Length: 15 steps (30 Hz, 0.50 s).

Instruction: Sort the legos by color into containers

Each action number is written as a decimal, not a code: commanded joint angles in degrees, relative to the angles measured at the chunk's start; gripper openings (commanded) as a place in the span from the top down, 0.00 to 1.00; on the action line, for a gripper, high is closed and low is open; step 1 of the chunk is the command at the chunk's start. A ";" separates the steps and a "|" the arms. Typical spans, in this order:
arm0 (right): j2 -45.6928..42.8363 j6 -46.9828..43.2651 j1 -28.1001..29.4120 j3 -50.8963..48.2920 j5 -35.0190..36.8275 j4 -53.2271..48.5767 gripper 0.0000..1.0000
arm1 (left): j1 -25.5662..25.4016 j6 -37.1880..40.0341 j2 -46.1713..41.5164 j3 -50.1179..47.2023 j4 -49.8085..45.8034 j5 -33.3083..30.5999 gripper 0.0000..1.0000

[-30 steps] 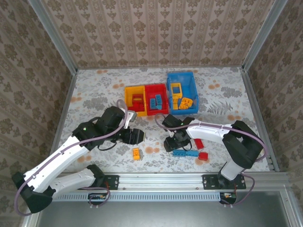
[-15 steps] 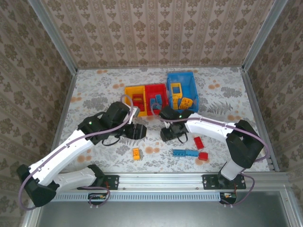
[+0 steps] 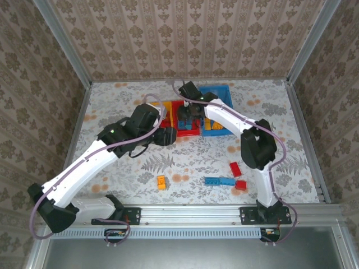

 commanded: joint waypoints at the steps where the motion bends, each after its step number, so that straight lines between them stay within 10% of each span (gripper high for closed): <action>1: 4.63 2.88 -1.10 6.39 -0.62 -0.26 0.63 | 1.08 2.50 1.80 3.70 3.04 -0.67 0.33; 15: 16.91 7.14 -2.10 23.92 -2.60 -6.74 0.44 | 2.16 3.42 2.85 4.56 3.38 1.66 0.33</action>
